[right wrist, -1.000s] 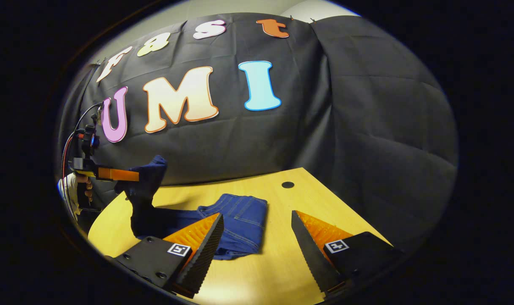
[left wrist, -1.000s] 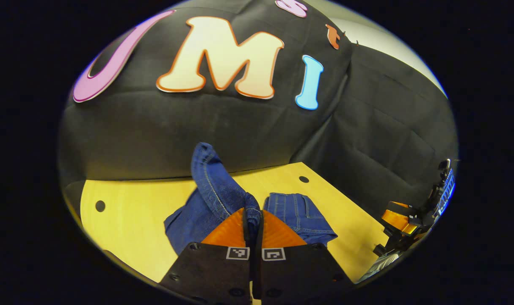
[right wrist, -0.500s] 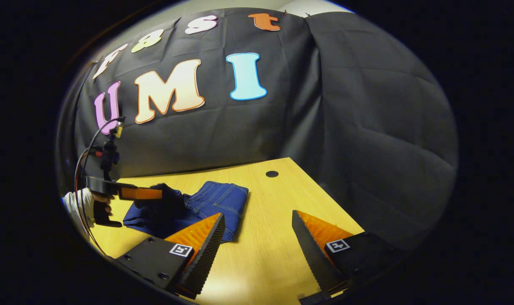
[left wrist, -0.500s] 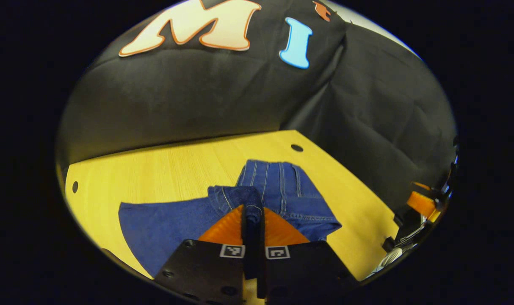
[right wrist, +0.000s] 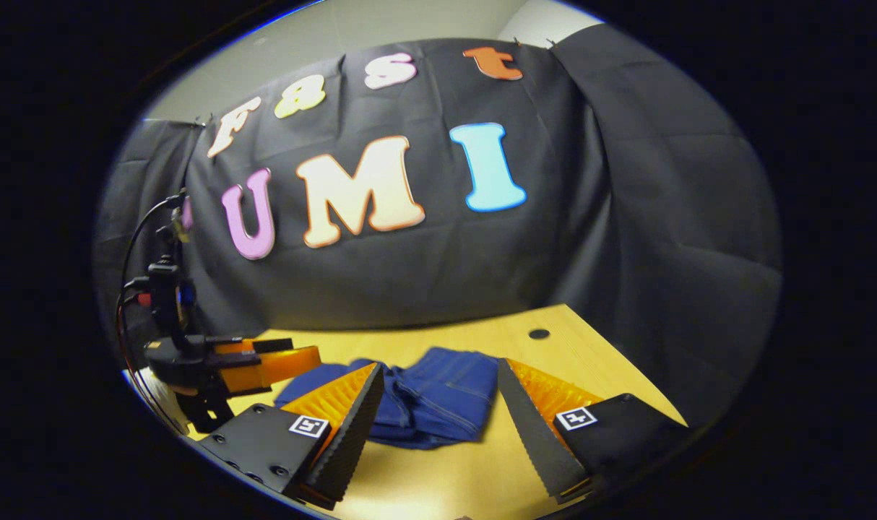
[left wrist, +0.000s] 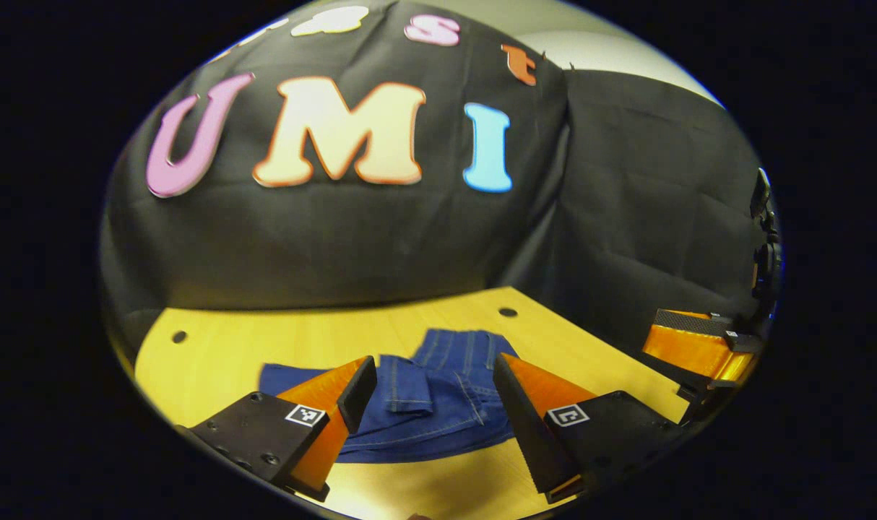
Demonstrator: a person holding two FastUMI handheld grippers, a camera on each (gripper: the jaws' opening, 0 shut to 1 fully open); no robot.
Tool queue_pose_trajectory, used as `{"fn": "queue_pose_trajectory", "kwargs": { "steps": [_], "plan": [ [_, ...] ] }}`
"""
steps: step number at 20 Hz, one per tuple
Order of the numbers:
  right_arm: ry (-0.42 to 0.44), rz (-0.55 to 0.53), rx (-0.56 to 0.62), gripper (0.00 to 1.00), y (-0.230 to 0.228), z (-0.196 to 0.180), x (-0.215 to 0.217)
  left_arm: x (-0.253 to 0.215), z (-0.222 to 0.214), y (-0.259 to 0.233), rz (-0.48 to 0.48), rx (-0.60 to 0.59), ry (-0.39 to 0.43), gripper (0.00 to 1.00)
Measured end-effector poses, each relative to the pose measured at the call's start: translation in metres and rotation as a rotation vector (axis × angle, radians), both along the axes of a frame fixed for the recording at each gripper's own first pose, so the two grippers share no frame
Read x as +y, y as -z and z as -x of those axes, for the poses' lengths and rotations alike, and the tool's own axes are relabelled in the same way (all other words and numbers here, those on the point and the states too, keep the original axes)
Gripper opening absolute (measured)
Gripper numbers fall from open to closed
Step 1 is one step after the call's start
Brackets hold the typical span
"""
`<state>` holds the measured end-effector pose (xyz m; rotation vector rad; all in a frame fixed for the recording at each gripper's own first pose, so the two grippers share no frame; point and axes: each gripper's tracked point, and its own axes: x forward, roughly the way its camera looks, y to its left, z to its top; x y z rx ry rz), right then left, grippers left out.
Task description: Grasp the waist and the cuffs of the jeans and fold them to make the two legs overlap; first hold the waist and fold one-third of the jeans toward the cuffs, then hold the cuffs and fold the remaining one-third in the same direction to finish folding.
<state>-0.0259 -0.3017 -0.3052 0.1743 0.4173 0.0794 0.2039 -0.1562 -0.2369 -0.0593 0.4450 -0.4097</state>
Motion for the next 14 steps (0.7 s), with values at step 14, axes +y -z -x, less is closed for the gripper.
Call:
{"fn": "queue_pose_trajectory", "kwargs": {
  "steps": [14],
  "plan": [
    [-0.082,0.011,-0.267,0.97,-0.137,0.069,0.124,0.117,0.075,-0.132,0.002,-0.250,-0.192,0.95]
  ]
}}
